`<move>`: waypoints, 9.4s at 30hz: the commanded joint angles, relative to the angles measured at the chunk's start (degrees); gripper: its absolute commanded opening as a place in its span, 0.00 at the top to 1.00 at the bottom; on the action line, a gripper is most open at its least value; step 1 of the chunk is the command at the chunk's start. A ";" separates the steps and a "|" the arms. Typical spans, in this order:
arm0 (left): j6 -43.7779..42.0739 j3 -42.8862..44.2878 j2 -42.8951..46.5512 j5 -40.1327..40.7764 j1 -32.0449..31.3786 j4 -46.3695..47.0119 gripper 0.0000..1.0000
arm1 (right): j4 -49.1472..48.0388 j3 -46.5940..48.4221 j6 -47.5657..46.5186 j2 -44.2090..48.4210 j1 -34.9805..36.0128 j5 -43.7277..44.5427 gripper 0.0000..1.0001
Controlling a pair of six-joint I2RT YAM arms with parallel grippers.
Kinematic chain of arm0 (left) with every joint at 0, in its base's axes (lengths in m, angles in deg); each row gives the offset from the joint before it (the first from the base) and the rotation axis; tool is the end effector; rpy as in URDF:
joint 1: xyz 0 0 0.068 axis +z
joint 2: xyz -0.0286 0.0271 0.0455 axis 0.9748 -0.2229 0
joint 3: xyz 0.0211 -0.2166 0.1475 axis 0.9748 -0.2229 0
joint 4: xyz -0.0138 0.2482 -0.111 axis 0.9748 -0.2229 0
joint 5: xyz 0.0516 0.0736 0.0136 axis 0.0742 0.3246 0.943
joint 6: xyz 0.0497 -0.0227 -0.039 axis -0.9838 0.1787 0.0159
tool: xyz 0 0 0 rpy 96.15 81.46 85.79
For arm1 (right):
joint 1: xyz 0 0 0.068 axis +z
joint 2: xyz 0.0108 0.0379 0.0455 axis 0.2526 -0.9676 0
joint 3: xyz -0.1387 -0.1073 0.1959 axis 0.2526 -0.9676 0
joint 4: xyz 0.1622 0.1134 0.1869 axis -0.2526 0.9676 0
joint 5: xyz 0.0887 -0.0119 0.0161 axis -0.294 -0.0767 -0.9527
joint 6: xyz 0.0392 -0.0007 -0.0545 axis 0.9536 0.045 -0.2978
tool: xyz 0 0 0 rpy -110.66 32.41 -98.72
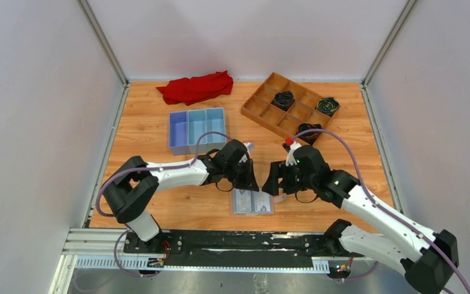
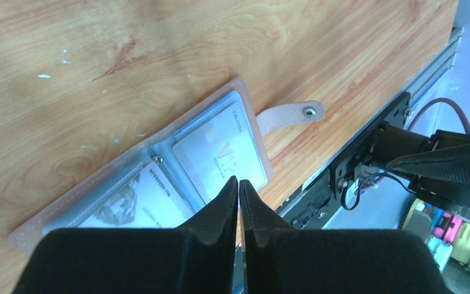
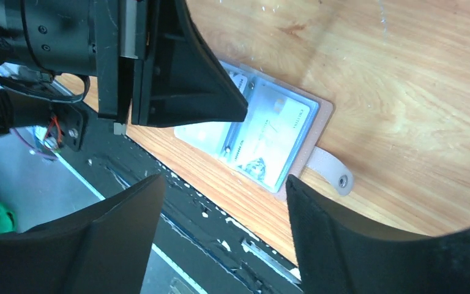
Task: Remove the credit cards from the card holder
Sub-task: Remove the credit card from the card holder, then place the credit card in the storage box.
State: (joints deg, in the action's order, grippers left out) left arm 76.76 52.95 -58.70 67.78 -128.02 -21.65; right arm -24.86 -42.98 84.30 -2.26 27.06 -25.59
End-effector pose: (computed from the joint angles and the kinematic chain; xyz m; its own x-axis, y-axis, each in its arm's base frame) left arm 0.2072 -0.2834 0.1414 -0.9620 0.0582 -0.2669 0.2298 0.7011 -0.6750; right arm 0.1624 0.1622 0.2378 -0.8090 -0.0315 -0.5870 -0.4244 0.7221 0.5462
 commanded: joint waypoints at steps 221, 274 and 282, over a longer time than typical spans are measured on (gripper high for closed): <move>0.98 -5.77 19.51 -18.31 6.16 15.07 0.45 | -49.25 -18.74 18.74 -4.38 -24.24 -48.45 1.00; -30.82 17.79 25.38 18.55 40.15 -46.99 1.00 | -16.87 -6.86 -1.66 -7.78 -25.74 -39.22 0.24; -37.96 25.41 17.36 17.42 41.62 -46.76 1.00 | -16.16 -7.46 -1.61 -7.36 -25.70 -38.77 0.24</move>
State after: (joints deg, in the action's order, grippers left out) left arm 44.94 73.91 -36.71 84.58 -88.04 -67.49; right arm -42.61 -51.22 83.64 -10.37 1.97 -65.09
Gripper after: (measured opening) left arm 0.006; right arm 0.761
